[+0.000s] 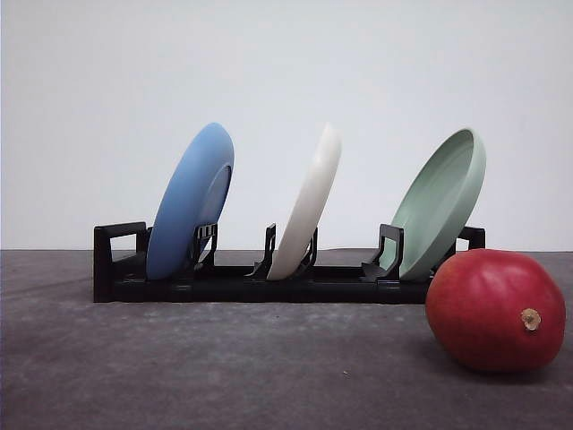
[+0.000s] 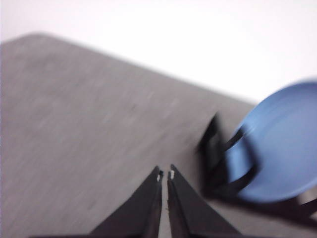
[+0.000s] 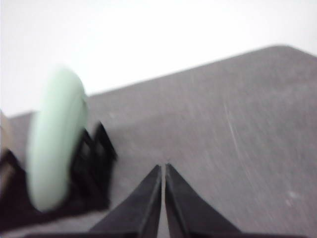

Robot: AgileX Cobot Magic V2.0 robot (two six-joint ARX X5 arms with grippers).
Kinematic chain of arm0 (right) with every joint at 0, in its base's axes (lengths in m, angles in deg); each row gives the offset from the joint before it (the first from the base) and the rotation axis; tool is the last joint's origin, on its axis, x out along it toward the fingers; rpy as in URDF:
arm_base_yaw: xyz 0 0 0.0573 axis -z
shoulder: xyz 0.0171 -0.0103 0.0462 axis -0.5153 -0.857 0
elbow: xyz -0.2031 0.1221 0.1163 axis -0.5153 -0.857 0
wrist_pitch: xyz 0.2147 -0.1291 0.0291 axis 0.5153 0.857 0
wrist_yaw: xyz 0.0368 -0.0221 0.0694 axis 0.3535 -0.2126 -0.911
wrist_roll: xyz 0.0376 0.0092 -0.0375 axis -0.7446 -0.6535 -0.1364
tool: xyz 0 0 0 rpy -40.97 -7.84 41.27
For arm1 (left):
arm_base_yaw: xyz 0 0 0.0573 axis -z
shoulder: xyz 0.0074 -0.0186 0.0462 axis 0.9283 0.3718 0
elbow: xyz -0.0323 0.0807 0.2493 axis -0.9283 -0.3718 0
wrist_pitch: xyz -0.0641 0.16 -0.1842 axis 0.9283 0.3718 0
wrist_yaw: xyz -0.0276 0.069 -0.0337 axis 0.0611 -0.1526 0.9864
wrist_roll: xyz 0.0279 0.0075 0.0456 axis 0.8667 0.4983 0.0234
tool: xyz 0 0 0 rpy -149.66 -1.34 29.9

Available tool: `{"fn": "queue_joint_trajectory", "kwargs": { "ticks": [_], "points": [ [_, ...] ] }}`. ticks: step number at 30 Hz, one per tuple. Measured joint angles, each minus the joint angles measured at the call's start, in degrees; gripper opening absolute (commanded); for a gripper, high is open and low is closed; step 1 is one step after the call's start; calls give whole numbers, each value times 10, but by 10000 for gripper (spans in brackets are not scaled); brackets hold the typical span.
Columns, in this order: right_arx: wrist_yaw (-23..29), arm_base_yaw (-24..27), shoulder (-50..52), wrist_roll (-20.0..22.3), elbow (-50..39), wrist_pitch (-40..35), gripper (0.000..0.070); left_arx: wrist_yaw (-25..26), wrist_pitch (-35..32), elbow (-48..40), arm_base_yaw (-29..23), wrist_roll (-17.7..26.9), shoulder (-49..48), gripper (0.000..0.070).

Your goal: Place pomegranate in white plate

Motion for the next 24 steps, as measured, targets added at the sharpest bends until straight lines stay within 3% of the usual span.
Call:
{"fn": "queue_joint_trajectory", "kwargs": {
  "ticks": [7,12,19,24],
  "points": [
    [-58,0,-100,1,166,77,6,116,30,140,0,-12,98,3],
    [-159,0,-196,42,292,138,6,238,45,258,0,-7,206,3],
    [-365,0,-315,132,425,215,6,396,118,405,3,67,353,3],
    [-413,0,-342,161,449,217,6,502,125,459,18,124,425,0]
  ]
}}
